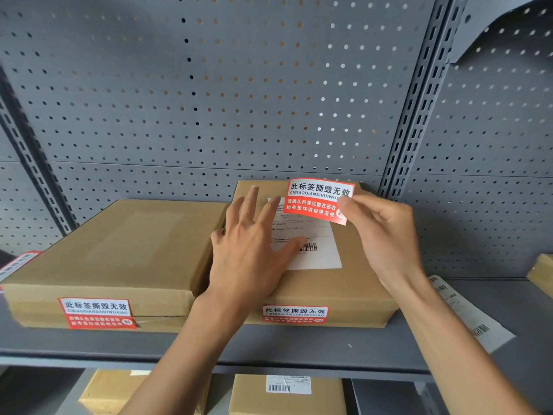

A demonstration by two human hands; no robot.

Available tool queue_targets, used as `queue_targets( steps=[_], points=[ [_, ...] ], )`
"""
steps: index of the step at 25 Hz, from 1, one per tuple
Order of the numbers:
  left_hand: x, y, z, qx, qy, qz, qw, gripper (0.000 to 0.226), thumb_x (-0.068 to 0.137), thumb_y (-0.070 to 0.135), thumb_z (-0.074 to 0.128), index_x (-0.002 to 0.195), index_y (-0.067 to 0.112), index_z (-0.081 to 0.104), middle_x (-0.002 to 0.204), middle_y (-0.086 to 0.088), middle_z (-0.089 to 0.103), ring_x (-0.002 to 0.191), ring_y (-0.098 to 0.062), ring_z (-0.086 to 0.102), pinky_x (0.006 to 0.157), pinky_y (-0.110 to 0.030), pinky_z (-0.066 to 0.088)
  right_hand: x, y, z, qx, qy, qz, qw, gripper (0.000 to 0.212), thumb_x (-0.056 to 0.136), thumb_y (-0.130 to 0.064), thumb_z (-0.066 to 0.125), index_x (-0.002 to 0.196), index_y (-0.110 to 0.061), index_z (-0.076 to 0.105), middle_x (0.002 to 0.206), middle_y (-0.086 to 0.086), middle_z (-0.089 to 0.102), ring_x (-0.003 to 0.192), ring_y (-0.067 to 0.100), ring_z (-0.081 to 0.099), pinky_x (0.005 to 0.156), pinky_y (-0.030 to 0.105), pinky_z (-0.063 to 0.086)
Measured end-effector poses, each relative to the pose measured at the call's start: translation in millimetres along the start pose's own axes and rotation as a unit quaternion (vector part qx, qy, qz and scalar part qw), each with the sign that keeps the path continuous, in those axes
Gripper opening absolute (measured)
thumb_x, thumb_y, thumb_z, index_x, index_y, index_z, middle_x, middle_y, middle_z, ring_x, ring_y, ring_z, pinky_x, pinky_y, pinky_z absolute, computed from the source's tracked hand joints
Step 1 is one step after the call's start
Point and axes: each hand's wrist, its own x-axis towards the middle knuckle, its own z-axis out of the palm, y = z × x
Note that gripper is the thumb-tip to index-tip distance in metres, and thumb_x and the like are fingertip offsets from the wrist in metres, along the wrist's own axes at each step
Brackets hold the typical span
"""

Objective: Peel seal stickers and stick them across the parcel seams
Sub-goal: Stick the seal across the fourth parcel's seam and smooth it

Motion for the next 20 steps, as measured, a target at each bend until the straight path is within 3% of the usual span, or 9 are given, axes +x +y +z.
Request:
queue_targets(
  steps=[2,4,7,10,20],
  points=[
    [-3,-1,1,0.002,0.016,0.004,1.0,0.075,0.091,0.069,0.057,0.155,0.04,0.033,0.173,0.007,0.009,0.157,-0.018,0.01,0.11,-0.056,0.037,-4,-1,-1,0.012,0.007,-0.018,1.0,0.022,0.098,-0.01,0.065,0.085,-0.021,0.08,0.099,-0.007,0.08,0.096,0.002,0.071,0.082,0.014,0.049],
    [-8,-3,3,0.015,0.046,0.02,0.999,0.071,0.091,0.07,0.057,0.152,0.038,0.039,0.172,0.003,0.018,0.155,-0.021,0.017,0.105,-0.057,0.04,-9,2,-3,0.021,0.015,-0.028,0.999,0.015,0.096,-0.015,0.068,0.088,-0.016,0.08,0.112,0.002,0.078,0.111,0.011,0.07,0.093,0.025,0.052],
    [-14,-3,7,0.039,0.12,0.058,0.99,0.066,0.088,0.069,0.053,0.143,0.032,0.048,0.166,-0.004,0.034,0.149,-0.028,0.032,0.098,-0.059,0.043,-17,0,-6,0.022,0.034,-0.046,0.998,0.013,0.095,-0.017,0.069,0.096,-0.017,0.081,0.121,0.002,0.075,0.124,0.007,0.065,0.107,0.04,0.051],
    [-21,-3,9,0.036,0.164,0.082,0.982,0.064,0.089,0.065,0.055,0.143,0.03,0.05,0.166,-0.007,0.033,0.151,-0.031,0.03,0.102,-0.062,0.04,-25,-6,-10,0.037,0.039,-0.061,0.997,0.016,0.096,-0.01,0.068,0.096,-0.02,0.08,0.122,0.002,0.075,0.124,0.005,0.065,0.109,0.046,0.05],
    [-39,-8,16,-0.004,0.212,0.094,0.973,0.067,0.09,0.063,0.056,0.148,0.03,0.045,0.171,-0.011,0.021,0.157,-0.034,0.019,0.11,-0.058,0.033,-48,-13,-16,0.047,0.026,-0.079,0.995,0.014,0.091,-0.02,0.067,0.092,-0.022,0.081,0.125,-0.004,0.074,0.126,0.01,0.064,0.109,0.053,0.049]
  ],
)
